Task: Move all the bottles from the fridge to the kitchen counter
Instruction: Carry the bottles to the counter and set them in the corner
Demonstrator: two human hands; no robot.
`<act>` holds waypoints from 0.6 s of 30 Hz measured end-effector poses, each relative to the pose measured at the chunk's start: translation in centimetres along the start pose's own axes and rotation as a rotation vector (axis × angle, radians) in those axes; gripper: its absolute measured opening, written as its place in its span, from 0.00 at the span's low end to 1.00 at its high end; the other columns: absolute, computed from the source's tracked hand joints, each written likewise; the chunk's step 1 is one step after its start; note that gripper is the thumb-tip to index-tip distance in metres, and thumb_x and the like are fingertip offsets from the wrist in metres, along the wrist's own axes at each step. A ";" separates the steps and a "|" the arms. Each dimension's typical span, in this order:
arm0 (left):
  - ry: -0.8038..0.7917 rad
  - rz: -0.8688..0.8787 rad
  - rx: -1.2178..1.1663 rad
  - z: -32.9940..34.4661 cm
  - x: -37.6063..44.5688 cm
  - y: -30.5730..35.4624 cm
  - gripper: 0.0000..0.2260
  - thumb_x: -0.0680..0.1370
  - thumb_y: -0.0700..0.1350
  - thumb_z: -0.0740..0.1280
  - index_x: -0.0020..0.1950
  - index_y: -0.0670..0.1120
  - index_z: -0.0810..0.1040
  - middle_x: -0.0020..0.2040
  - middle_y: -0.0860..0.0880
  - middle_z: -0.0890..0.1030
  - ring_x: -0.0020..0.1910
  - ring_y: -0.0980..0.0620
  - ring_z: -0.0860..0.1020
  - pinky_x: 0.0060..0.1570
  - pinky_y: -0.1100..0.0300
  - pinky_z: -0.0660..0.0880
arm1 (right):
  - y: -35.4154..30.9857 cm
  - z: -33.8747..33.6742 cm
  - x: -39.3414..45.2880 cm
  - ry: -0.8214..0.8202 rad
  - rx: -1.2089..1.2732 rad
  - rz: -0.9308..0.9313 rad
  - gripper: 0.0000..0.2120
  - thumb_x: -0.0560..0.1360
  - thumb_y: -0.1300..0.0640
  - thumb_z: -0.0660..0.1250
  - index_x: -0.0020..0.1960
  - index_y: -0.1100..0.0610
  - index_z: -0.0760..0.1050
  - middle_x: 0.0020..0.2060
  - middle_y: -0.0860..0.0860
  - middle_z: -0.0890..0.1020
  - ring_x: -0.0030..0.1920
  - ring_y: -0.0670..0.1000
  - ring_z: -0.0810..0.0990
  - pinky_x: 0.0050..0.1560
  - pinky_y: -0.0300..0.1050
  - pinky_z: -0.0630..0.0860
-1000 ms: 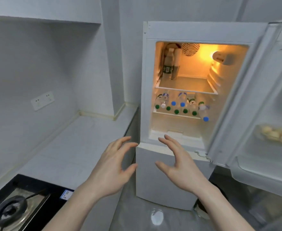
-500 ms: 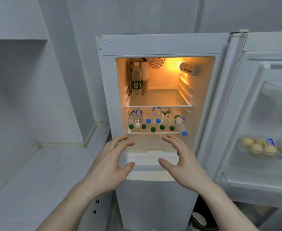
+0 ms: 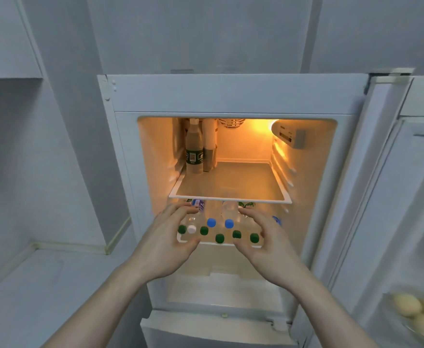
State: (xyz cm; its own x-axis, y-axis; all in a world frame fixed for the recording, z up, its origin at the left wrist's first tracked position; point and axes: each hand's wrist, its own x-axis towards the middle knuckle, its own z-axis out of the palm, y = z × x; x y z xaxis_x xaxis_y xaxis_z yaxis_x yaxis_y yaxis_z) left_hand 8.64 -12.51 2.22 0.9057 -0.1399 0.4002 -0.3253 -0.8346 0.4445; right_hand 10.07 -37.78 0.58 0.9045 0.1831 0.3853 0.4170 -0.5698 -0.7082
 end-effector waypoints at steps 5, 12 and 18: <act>-0.023 -0.031 -0.039 1.6 3.3 -1.5 0.25 0.76 0.52 0.73 0.71 0.56 0.71 0.69 0.62 0.70 0.67 0.63 0.70 0.60 0.77 0.62 | 3.5 0.9 2.0 -0.037 0.016 0.036 0.26 0.75 0.52 0.74 0.70 0.40 0.72 0.63 0.28 0.71 0.64 0.26 0.66 0.57 0.21 0.65; -0.011 -0.087 -0.097 2.8 10.2 -3.2 0.30 0.75 0.50 0.75 0.75 0.53 0.68 0.72 0.56 0.69 0.62 0.61 0.70 0.57 0.64 0.69 | 7.1 2.3 3.6 -0.037 0.018 0.180 0.25 0.75 0.50 0.74 0.69 0.38 0.71 0.64 0.31 0.71 0.65 0.38 0.70 0.63 0.34 0.67; -0.004 -0.167 -0.133 4.4 16.0 -5.4 0.35 0.73 0.50 0.77 0.76 0.51 0.65 0.75 0.50 0.67 0.71 0.50 0.70 0.69 0.50 0.72 | 10.6 2.6 4.9 0.000 -0.091 0.307 0.25 0.75 0.51 0.74 0.70 0.47 0.73 0.67 0.40 0.74 0.68 0.43 0.72 0.65 0.37 0.67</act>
State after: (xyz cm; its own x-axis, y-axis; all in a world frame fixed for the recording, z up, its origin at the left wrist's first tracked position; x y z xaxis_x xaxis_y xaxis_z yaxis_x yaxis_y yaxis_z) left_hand 26.14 -12.62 2.68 0.9511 -0.0077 0.3088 -0.2032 -0.7685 0.6067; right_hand 19.19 -40.86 -6.57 0.9867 -0.0083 0.1621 0.1152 -0.6677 -0.7355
